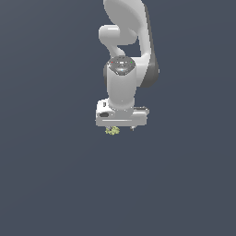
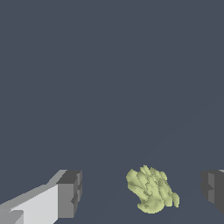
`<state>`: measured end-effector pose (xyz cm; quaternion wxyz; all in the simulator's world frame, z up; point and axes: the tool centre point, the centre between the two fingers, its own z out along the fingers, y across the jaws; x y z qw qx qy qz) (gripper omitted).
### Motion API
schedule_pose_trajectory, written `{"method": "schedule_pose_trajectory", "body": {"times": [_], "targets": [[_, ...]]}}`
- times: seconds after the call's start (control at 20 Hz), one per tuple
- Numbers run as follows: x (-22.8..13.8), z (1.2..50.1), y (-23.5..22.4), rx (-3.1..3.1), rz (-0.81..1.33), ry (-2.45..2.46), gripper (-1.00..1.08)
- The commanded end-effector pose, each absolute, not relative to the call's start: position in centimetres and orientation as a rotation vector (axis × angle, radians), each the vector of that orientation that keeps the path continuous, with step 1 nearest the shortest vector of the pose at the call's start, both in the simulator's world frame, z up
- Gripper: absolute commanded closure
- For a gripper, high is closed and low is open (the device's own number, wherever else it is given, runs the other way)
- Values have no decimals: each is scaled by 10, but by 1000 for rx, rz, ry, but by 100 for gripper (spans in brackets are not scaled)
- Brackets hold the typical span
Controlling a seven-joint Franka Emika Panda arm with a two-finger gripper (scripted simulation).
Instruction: Pick up the object and move it to a goal position.
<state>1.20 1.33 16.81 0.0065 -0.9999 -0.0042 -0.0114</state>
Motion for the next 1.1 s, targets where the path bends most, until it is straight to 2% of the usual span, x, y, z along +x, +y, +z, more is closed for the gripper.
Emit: {"method": "schedule_pose_trajectory", "body": {"times": [0.0,0.45,1.05], "targets": [[12,168,13,-3128,-36,-13,-92],[9,173,-14,-3156,-29,-24,-92],[2,163,-17,-3154,-25,-113,-92]]}}
